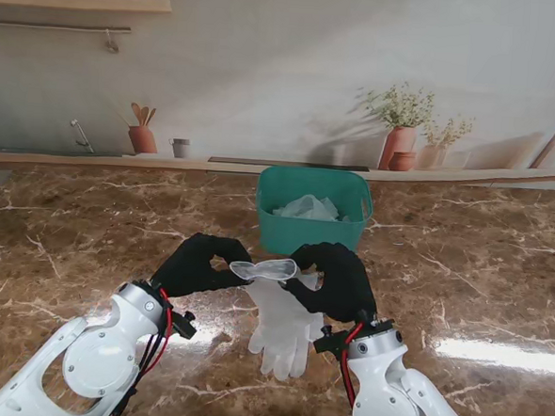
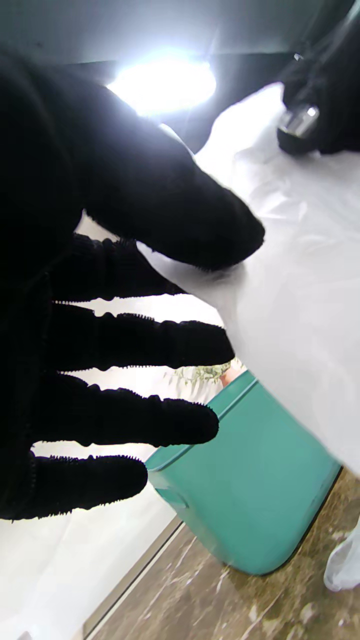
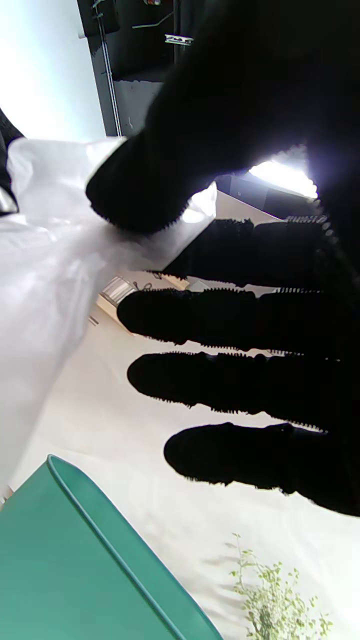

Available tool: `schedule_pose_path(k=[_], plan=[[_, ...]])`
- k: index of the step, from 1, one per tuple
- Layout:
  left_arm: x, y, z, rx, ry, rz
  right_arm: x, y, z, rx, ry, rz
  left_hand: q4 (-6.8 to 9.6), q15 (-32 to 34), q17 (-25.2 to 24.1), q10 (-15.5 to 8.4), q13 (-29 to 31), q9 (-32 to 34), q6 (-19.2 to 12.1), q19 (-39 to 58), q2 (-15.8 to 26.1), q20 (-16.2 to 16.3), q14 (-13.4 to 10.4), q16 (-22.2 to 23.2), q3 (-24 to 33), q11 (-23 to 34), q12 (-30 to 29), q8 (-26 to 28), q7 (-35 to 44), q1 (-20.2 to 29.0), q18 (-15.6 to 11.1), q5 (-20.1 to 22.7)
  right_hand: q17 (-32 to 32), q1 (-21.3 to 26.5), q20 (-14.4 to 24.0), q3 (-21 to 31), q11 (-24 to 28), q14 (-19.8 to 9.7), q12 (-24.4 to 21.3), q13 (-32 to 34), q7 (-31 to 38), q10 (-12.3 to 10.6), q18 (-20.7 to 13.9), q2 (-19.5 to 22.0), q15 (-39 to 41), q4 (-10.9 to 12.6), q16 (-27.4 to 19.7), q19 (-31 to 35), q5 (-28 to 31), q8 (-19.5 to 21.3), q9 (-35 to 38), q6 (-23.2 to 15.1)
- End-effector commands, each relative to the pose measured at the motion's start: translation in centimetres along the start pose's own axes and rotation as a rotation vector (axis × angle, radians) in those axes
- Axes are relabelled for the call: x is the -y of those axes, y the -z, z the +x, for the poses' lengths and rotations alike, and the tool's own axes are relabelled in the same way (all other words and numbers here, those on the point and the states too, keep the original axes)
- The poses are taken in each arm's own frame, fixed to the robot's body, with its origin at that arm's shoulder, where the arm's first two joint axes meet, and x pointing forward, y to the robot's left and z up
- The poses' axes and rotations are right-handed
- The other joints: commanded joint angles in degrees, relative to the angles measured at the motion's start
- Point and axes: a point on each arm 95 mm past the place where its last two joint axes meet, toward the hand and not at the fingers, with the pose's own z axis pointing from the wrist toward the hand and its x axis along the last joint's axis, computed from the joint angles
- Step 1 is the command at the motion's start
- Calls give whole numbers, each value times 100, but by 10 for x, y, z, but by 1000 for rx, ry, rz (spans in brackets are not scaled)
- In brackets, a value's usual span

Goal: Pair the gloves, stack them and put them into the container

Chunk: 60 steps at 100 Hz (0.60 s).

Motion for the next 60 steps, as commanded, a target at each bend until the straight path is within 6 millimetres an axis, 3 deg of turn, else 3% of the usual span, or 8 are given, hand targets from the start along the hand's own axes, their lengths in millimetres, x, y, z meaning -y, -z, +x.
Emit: schedule_pose_path(k=[1,15,32,39,60], plan=[[-4,4,3,-18,14,-26,1,7,1,23,-9,17,99,94,-88,-20,233,389,-11,-94,326,38,33,-43,-171,-58,-88,-339,-101,178,34,348,65,-46,139,377,84,-153,106,196,58,-95,-102,73,101,65,97,233,162,121,115,-143],[-6,11,10,-47,59,-56,-5,16,3,37,-9,38,95,283,-17,202,399,554,383,32,697,112,144,36,-246,12,-307,-570,-289,253,27,417,281,-69,123,433,-61,-39,-176,456,95,27,-19,-32,99,61,44,447,216,-21,383,-47],[-9,21,18,-81,69,-110,-13,28,4,61,-30,53,103,587,223,331,815,998,712,403,682,288,136,119,-283,222,-698,-559,-318,263,-35,521,899,-90,40,431,-366,156,-907,1205,210,281,145,-20,199,21,-73,1008,197,-256,1075,100],[-10,25,21,-90,86,-142,-16,34,5,62,-39,60,104,665,287,370,934,1128,798,514,689,329,19,130,-290,232,-773,-569,-313,263,-68,523,1133,-95,8,418,-397,207,-1092,1475,231,320,187,5,278,9,-93,1234,190,-315,1320,189],[-15,35,22,-102,106,-230,-18,49,7,58,-46,117,120,714,350,394,1041,1233,865,643,720,354,11,116,-335,233,-889,-548,-289,295,-91,494,1450,-61,-99,364,-358,254,-1261,1800,280,368,191,-82,423,-34,-108,1544,230,-432,1610,299]])
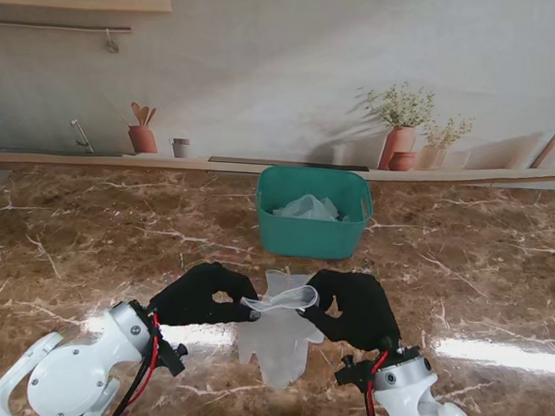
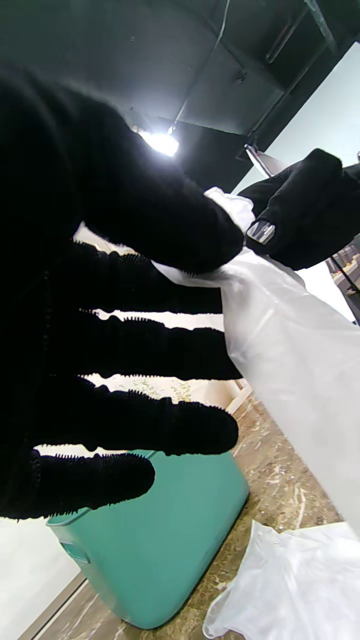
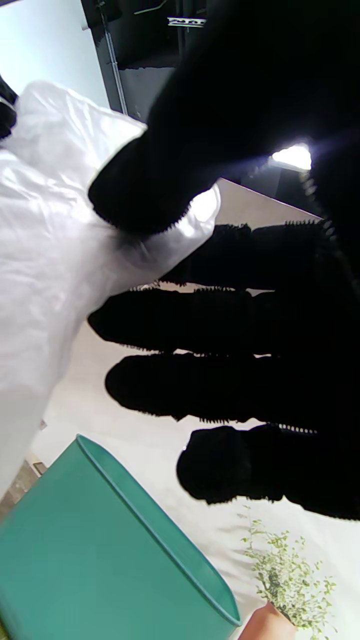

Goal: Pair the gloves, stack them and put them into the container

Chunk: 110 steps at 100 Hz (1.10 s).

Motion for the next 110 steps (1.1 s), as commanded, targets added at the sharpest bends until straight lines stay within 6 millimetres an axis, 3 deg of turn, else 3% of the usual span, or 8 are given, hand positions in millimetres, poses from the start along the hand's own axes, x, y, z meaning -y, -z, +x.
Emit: schedule_pose_path(k=[1,32,39,43,52,54,69,110], plan=[[-6,4,-3,12,6,-17,5,9,-1,16,-7,43,113,176,33,66,220,373,62,223,129,155,-107,75,-174,83,-102,-36,-6,234,-79,130,128,-9,-103,213,17,7,-73,351,212,69,-10,-82,147,-35,-56,318,121,-64,273,5],[-14,-1,-30,119,38,-72,14,7,-18,107,-19,152,145,247,27,151,187,368,133,277,170,137,-23,99,-234,151,-153,48,22,295,-119,74,376,25,-268,90,104,38,-154,601,215,98,-10,-74,294,-71,-54,540,98,-292,504,10],[-17,-8,-42,157,44,-86,17,-1,-27,138,2,173,154,268,18,182,193,348,127,284,177,131,-87,100,-251,162,-163,62,21,308,-115,69,393,35,-298,50,123,30,-161,611,202,94,-21,-37,317,-76,-50,563,75,-328,518,-4],[-19,-13,-49,178,51,-92,19,-5,-32,157,13,186,161,248,-6,214,130,336,154,278,179,127,90,96,-251,163,-168,62,12,330,-115,57,393,43,-314,27,137,12,-161,633,200,80,-25,-22,336,-82,-46,570,66,-342,532,-5],[-21,-23,-60,215,44,-92,23,-16,-44,209,14,205,164,267,-18,232,110,327,135,287,185,130,101,108,-264,177,-167,66,10,327,-100,58,417,85,-347,-50,193,23,-157,670,189,89,-18,12,401,-107,-21,629,44,-399,576,39],[-21,-26,-63,224,40,-93,25,-19,-47,220,12,208,165,274,-19,128,103,330,128,289,184,130,104,111,-268,185,-166,68,9,326,-99,55,434,100,-350,-69,204,26,-157,689,186,85,-12,14,420,-115,-15,654,46,-417,588,47],[-21,-44,-80,290,-5,-78,34,-35,-68,284,22,224,184,334,-22,225,98,312,121,317,168,140,123,133,-251,222,-157,104,34,342,-86,53,529,190,-406,-200,308,5,-168,797,196,89,-13,40,509,-203,1,760,53,-548,659,86],[-12,-87,-100,375,-195,-35,58,-68,-106,375,52,217,147,616,-8,199,180,396,12,447,62,208,104,265,166,442,66,535,90,171,-73,10,482,216,-474,-229,525,-15,-156,800,247,63,-28,63,618,-273,27,829,53,-670,652,85]])
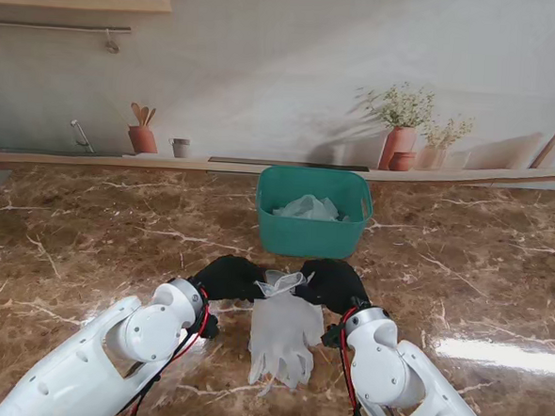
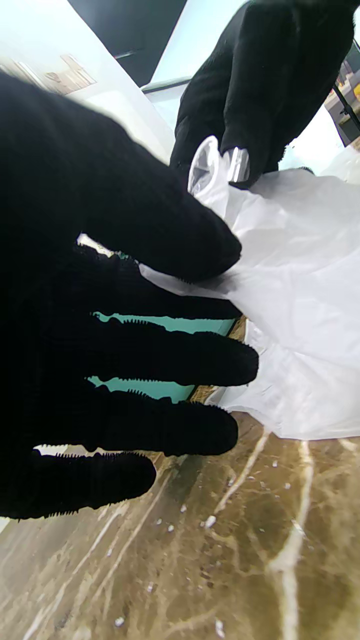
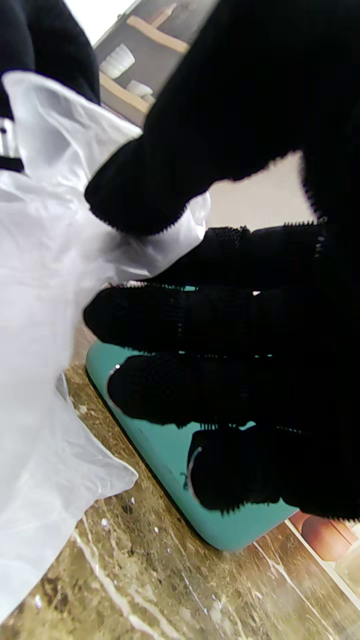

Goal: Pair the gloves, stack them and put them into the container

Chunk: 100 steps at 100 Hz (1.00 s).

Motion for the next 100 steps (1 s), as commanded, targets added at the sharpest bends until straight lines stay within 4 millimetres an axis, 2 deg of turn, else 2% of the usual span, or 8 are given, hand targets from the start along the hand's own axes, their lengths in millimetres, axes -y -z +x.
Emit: schedule_pose_path(k=[1,24,76,78,84,91,100], plan=[[5,-9,2,6,-16,13,4,-6,-4,30,-10,10,129,314,-57,51,177,326,-183,216,4,143,90,91,219,184,113,110,85,-57,-62,8,12,87,-72,9,165,-84,-63,207,174,36,-30,65,174,-236,34,325,16,-46,261,-52],[10,-29,1,41,-96,37,9,-24,-12,61,45,-13,113,361,-41,30,180,330,-182,255,-5,154,88,128,295,198,183,178,62,-110,-77,2,-8,90,-90,-6,243,-127,-31,152,183,13,-58,81,297,-247,86,355,-3,-56,256,-70],[-1,-64,-11,112,-149,36,23,-49,-34,113,250,-75,88,342,-43,15,102,288,-213,266,-9,125,132,118,286,107,143,16,-2,-181,-133,14,-89,47,-141,-37,325,-214,42,25,155,-59,-164,162,412,-210,111,330,-66,-30,202,-149],[-2,-64,-12,114,-150,37,24,-49,-35,112,256,-77,88,348,-44,37,119,280,-219,263,0,121,1,114,283,102,136,-3,1,-186,-141,15,-101,43,-147,-42,319,-219,42,8,148,-70,-170,170,406,-207,108,319,-78,-28,183,-166],[-4,-66,-13,122,-151,42,26,-51,-37,111,274,-81,89,319,-55,-53,72,259,-229,257,-5,109,111,97,280,97,119,-53,14,-186,-141,4,-194,40,-185,-67,281,-235,32,-87,117,-94,-192,194,340,-189,79,229,-112,-24,111,-192],[-5,-67,-15,132,-153,34,27,-52,-40,115,298,-82,64,201,-117,-62,-153,52,-266,176,10,54,99,61,250,33,88,-214,-42,-248,-121,-60,-296,24,-236,-108,203,-243,1,-196,31,-116,-196,192,216,-155,18,109,-153,-102,15,-194],[-7,-66,-17,154,-155,23,29,-52,-45,126,324,-84,49,-185,-236,-12,-723,-687,-83,-19,-92,-86,100,-76,114,-228,-8,-469,-486,-392,-86,-593,-588,-90,-320,-256,-39,-240,-110,-518,-198,-125,-218,160,-101,-120,-120,-156,-428,-465,-306,6]])
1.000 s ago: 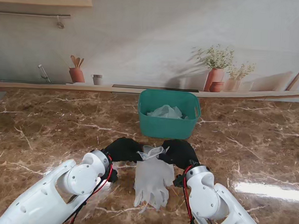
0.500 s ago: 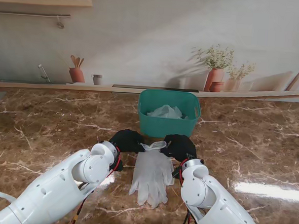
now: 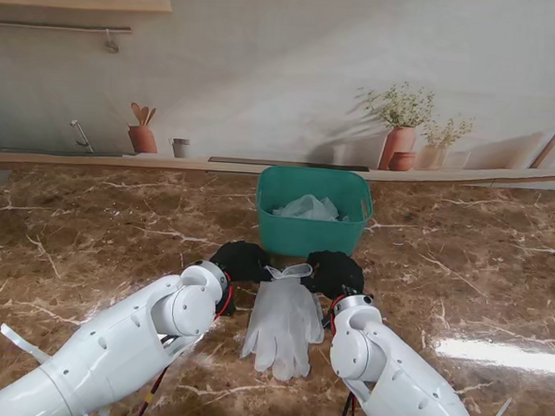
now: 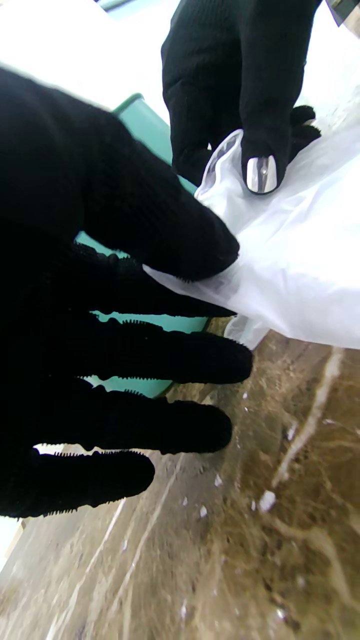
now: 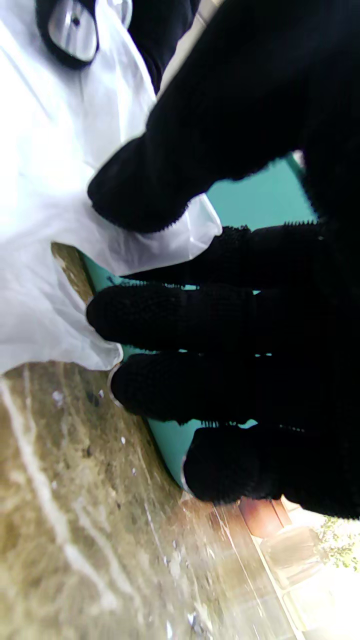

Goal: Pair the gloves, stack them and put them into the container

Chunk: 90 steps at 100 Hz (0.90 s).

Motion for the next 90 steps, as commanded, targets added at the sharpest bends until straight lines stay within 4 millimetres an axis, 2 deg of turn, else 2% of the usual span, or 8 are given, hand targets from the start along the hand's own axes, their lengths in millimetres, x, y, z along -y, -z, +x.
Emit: schedule_pose_path(k=[1,8,12,15,19,39,59,90], plan=[[-4,0,-1,18,0,-14,7,2,-4,20,17,19,55,-248,-160,4,-372,-395,-2,-119,-76,-118,14,-151,-77,-150,-119,-129,-364,-289,-24,-370,-194,-95,-112,-120,-120,-169,-118,-231,-133,-81,-130,-11,-159,-116,-116,-96,-300,-245,-123,37],[-4,2,-4,30,-8,-15,8,3,-6,26,43,18,23,-595,-326,45,-752,-1000,224,-326,-1,-366,-68,-388,370,-293,-271,-9,-1191,-691,-149,-637,-433,-293,-120,-215,-288,-174,-330,-508,-730,-66,-153,-6,-424,-15,-237,-365,-436,-205,-444,210],[-4,3,-5,32,-12,-22,8,5,-8,33,54,19,149,-795,-417,35,-965,-1303,331,-502,106,-486,-92,-515,600,-366,-333,-24,-1526,-920,-205,-787,-576,-430,-139,-226,-384,-171,-480,-682,-1292,-83,-158,55,-614,114,-319,-557,-438,6,-668,309],[-4,5,-7,34,-15,-30,7,6,-9,39,63,22,361,-967,-510,150,-1165,-1594,421,-639,198,-585,-120,-638,830,-452,-404,-34,-1802,-1136,-262,-940,-724,-619,-169,-211,-522,-155,-590,-848,-1957,-84,-154,170,-835,453,-414,-754,-454,348,-922,416],[-4,8,-8,41,-20,-38,7,8,-10,48,76,25,388,-1226,-611,133,-1468,-2041,513,-853,251,-731,-143,-818,804,-558,-492,-114,-2153,-1203,-356,-1201,-866,-791,-217,-264,-689,-146,-713,-993,-2601,-85,-146,279,-1062,766,-520,-976,-603,862,-1257,491],[-2,24,-18,48,-15,-7,-2,17,-15,50,134,-9,459,-2043,-917,20,-2461,-3558,617,-1682,451,-1639,-418,-1694,385,-817,-805,-397,-2914,-1270,-810,-1892,-1387,-1022,-436,-758,-1142,-171,-1197,-1606,-3217,-31,-165,487,-1875,842,-893,-1808,-1471,734,-2499,663],[5,46,-26,23,32,49,-14,22,-7,-4,168,-45,504,-2392,-816,-78,-2940,-4047,535,-2616,581,-2669,-764,-2235,-237,-995,-917,-490,-3081,-1295,-1192,-1965,-1396,-879,-662,-733,-1284,-209,-1597,-1634,-3169,-21,-150,373,-2638,861,-1372,-2339,-1458,705,-2646,605],[15,85,-26,-18,54,174,-12,11,18,-79,230,-6,534,-2389,-821,-223,-2875,-3905,483,-2686,708,-2747,-838,-2293,-459,-999,-928,-461,-3005,-1262,-1130,-1795,-1303,-761,-1016,-464,-1717,-210,-2072,-1616,-3196,-14,-55,21,-3610,766,-2021,-2645,-1460,598,-2785,563]])
